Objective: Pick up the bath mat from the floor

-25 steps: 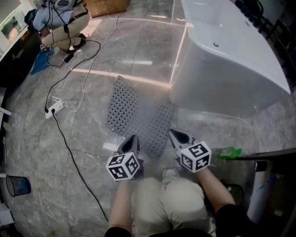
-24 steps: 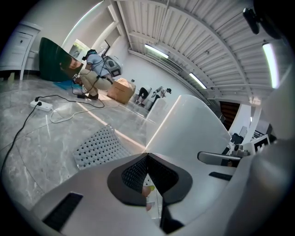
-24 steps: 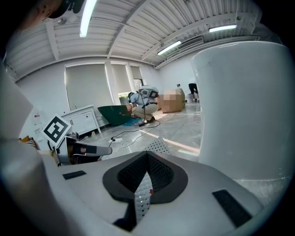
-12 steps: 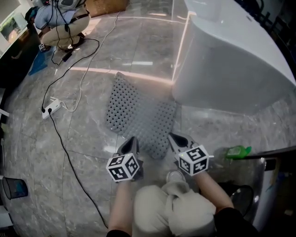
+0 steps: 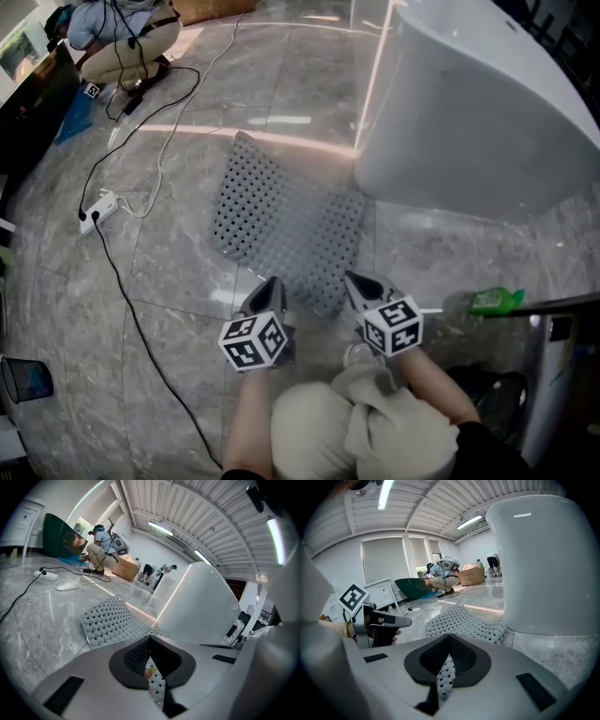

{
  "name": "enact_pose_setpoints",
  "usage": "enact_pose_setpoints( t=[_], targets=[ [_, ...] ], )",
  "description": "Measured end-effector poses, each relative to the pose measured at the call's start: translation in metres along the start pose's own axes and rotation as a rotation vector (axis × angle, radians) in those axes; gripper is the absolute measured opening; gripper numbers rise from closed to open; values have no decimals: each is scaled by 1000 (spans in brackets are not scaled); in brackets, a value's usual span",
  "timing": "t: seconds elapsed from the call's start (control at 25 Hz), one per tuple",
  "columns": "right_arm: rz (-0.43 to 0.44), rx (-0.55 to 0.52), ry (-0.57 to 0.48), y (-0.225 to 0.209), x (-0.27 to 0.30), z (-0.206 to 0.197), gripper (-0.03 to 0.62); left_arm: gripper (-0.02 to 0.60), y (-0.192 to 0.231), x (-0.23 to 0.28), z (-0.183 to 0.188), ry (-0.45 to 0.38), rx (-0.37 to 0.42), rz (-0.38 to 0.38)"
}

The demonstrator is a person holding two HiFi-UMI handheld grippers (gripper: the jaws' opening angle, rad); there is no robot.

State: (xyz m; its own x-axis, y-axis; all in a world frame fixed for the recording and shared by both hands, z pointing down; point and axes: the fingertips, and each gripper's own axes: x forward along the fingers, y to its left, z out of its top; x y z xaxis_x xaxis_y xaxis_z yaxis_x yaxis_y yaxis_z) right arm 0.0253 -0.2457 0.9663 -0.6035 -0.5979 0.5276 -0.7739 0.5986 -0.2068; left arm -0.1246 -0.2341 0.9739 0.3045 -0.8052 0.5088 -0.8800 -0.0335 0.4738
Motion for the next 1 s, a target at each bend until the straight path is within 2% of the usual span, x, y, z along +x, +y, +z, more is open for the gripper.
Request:
enact_pose_setpoints(
  t=[0.2, 0.48, 0.64, 0.72, 0.88, 1.0],
  targets=[
    [-3, 6, 8, 1, 13, -11, 11, 0, 11, 0, -2, -10, -14, 11],
    [24, 36, 59, 1, 23, -41, 12, 0, 12, 6, -20, 34, 38, 14],
    [18, 27, 91, -3, 28, -58, 15, 0, 12, 9, -23, 41, 39, 13],
    [12, 33, 112, -7, 32, -67, 52, 0, 11, 11, -26, 50, 37, 11],
    [-8, 75, 142, -17, 42, -80, 186, 1, 10, 15, -31, 72, 46, 7],
    [-29, 86, 173, -24, 51, -91, 241, 0, 10, 16, -35, 84, 46, 7]
  ],
)
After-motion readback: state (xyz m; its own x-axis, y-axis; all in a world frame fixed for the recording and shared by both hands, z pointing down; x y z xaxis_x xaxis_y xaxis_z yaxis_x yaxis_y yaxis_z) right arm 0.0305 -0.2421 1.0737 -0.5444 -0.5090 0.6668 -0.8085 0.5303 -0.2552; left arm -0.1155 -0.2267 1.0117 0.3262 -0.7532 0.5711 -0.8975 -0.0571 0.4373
